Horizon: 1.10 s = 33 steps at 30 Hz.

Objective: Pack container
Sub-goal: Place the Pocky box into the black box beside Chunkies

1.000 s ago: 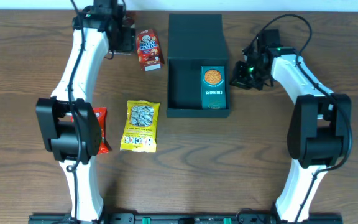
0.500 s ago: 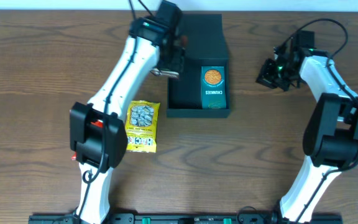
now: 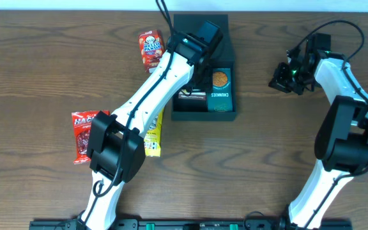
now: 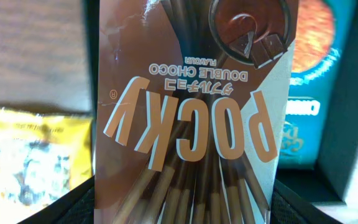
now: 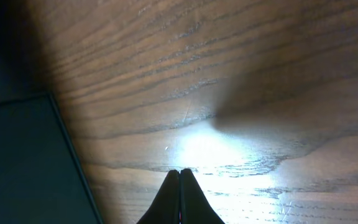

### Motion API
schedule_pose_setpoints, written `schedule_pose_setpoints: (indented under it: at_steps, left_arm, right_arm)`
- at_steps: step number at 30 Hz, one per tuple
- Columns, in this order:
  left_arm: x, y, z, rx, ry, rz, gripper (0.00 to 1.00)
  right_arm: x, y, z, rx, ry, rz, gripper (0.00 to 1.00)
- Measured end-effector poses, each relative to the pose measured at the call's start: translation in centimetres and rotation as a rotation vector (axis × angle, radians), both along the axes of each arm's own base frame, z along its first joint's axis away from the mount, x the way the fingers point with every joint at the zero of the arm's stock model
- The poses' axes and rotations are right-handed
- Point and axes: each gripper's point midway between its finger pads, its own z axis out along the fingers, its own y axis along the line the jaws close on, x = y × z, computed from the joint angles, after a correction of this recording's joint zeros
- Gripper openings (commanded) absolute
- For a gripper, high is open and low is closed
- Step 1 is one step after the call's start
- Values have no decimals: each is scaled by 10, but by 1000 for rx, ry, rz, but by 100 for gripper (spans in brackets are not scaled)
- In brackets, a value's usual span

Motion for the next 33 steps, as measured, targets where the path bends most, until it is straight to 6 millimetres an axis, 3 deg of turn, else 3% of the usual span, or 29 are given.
schedule_pose_setpoints:
  at_steps: [9,18,23,24,26,33]
  left_arm:
    - [2,2,-15,1,4,104,70]
    - [2,2,-18,3,1,84,69]
    - [-2,0,-29,12,7,58,70]
    - [-2,0,-30,14,9,57,72]
    - [-2,-1,-30,12,5,54,95]
    - [0,0,-30,17,-2,47,98]
  right_arm:
    - [-3,1,-1,-5,3,28,2]
    - [-3,1,-1,-7,1,33,2]
    - [-3,1,-1,-7,1,33,1]
    - [-3,1,-1,-7,0,33,1]
    - [-3,1,-1,-7,1,33,2]
    - [-3,1,-1,-7,1,33,2]
